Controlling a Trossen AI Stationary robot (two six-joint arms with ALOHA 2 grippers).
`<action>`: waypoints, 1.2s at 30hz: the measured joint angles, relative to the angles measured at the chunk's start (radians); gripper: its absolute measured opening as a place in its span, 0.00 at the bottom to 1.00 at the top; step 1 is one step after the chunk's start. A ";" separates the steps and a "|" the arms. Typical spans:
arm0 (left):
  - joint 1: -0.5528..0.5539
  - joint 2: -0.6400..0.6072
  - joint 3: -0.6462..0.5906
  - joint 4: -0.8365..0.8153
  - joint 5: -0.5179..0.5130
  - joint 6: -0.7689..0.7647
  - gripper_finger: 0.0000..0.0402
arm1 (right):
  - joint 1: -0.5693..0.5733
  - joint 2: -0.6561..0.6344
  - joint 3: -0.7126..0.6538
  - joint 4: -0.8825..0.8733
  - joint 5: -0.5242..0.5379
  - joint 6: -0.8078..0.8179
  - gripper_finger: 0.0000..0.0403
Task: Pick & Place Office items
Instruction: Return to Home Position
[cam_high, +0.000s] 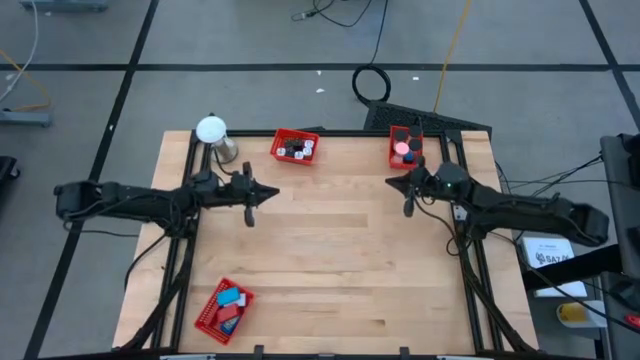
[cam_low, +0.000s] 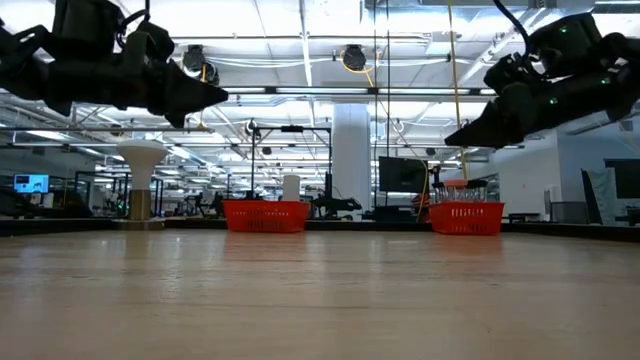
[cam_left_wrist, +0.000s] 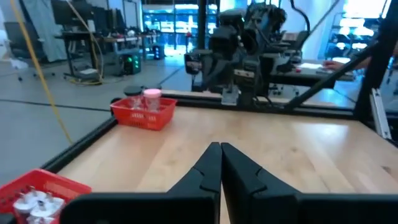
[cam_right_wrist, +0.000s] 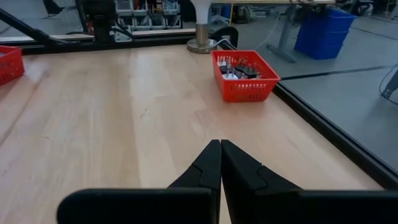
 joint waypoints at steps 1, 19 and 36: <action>0.011 -0.006 -0.003 0.001 0.009 0.000 0.01 | -0.004 -0.007 -0.006 -0.001 0.000 0.004 0.00; 0.121 -0.156 -0.125 0.004 0.014 -0.036 0.01 | -0.050 -0.267 -0.046 -0.167 -0.020 0.025 0.00; 0.176 -0.313 -0.153 -0.081 0.001 -0.026 0.02 | -0.050 -0.699 -0.125 -0.363 -0.017 0.056 0.00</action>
